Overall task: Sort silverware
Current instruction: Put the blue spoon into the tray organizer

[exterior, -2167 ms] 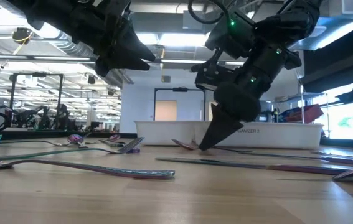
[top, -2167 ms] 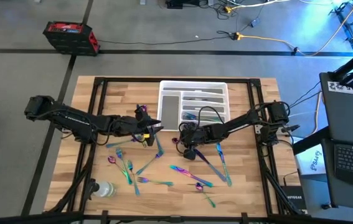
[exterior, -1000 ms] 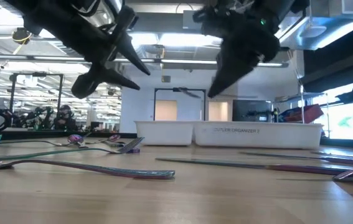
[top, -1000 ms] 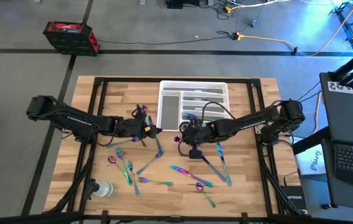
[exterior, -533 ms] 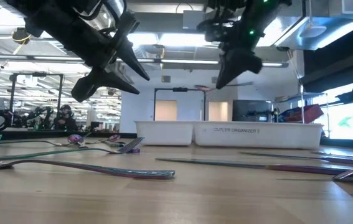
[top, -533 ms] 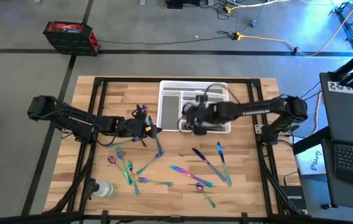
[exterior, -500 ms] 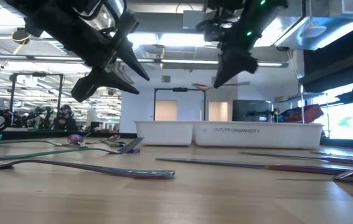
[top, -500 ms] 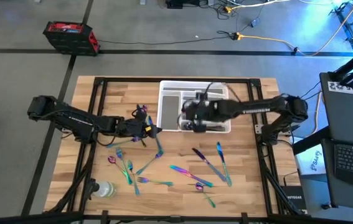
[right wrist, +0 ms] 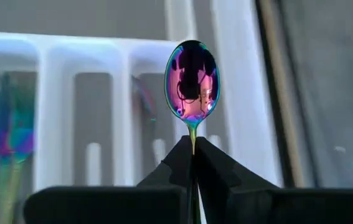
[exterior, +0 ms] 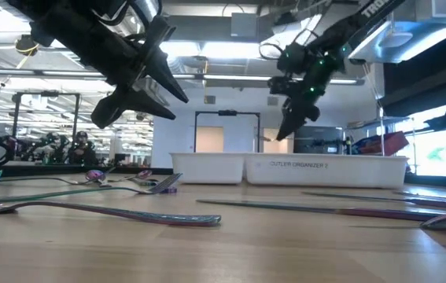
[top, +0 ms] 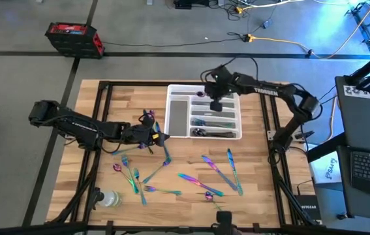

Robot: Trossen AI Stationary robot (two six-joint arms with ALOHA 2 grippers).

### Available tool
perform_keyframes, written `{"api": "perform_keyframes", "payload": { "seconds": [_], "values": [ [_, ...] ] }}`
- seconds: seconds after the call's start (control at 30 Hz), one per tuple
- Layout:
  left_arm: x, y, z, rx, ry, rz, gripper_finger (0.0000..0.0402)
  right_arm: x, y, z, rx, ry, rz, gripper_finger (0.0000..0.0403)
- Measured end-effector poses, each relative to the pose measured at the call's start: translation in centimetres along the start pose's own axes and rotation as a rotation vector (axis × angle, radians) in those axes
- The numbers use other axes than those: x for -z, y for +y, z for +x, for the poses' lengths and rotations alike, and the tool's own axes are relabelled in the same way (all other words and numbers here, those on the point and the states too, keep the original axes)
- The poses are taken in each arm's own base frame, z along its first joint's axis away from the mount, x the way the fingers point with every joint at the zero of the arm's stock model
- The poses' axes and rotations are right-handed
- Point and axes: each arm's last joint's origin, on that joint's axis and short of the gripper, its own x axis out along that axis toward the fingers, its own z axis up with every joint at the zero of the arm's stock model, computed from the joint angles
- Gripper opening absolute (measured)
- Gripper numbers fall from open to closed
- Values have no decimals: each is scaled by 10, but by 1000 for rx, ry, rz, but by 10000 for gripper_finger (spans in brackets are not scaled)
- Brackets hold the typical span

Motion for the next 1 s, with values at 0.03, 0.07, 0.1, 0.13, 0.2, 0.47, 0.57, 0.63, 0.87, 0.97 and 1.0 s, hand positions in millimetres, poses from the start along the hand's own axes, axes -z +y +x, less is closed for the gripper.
{"api": "perform_keyframes", "payload": {
  "seconds": [0.03,0.07,0.1,0.13,0.2,0.47,0.57,0.63,0.87,0.97,1.0],
  "values": [
    [0,0,0,0,-1,3,145,2,-1,3,-26,-5,4,0],
    [0,0,0,0,-3,8,145,3,0,7,-42,-3,3,0],
    [0,0,0,2,-3,18,145,4,0,11,-50,6,4,0],
    [0,0,0,2,-4,24,145,5,0,16,-58,16,6,0],
    [0,0,0,2,-3,30,145,8,0,27,-72,26,9,0],
    [0,0,0,3,3,27,145,16,-2,50,-66,74,48,8],
    [0,0,0,4,4,30,145,14,-3,50,-48,58,60,26],
    [0,0,0,4,4,30,145,13,-4,50,-32,54,73,44],
    [0,0,0,4,5,38,145,-6,10,22,34,22,83,90],
    [0,0,0,4,5,58,145,-31,38,-6,-6,-94,69,87],
    [0,0,0,4,5,69,145,-37,53,-12,-26,-119,50,85]
  ]
}}
